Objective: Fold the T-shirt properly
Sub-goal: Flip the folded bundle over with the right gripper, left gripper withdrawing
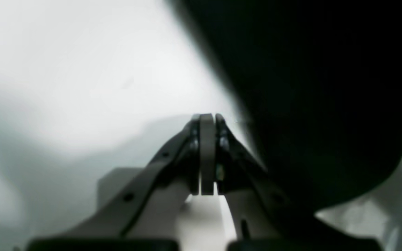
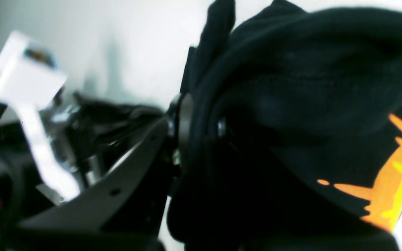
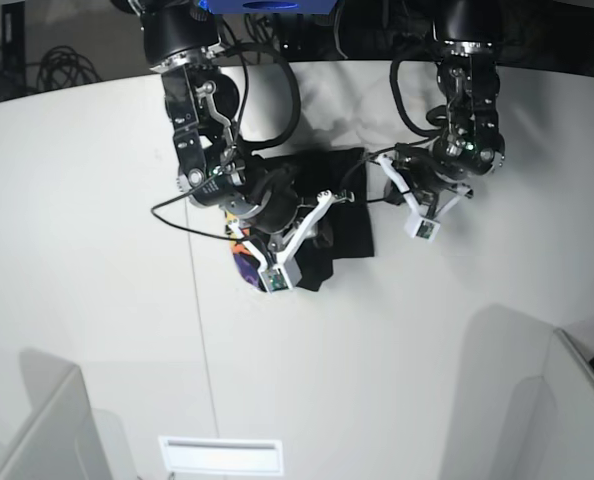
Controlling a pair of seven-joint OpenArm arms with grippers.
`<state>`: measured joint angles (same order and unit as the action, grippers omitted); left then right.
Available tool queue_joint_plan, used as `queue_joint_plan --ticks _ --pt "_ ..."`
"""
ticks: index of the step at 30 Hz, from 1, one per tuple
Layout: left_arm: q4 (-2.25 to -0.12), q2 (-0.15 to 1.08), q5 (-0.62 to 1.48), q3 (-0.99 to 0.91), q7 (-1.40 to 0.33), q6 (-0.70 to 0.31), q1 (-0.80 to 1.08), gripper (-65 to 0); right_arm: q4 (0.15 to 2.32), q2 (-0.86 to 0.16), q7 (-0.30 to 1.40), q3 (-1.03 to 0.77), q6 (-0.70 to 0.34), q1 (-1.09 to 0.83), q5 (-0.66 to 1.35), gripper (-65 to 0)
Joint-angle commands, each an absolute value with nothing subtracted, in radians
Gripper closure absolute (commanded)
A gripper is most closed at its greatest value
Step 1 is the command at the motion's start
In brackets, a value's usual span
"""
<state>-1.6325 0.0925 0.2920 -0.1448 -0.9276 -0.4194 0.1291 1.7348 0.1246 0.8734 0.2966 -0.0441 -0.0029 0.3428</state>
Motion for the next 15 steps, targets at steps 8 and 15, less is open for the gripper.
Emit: queue_joint_plan --ticks 8,15 --pt "-1.817 0.124 0.306 -0.297 -0.909 -0.427 0.249 0.0 1.693 0.134 0.846 0.302 -0.048 0.015 0.357 0.0" --pt "-1.842 0.183 0.433 -0.443 -0.909 -0.429 0.338 0.0 1.658 0.136 0.828 0.302 -0.048 0.015 0.357 0.0"
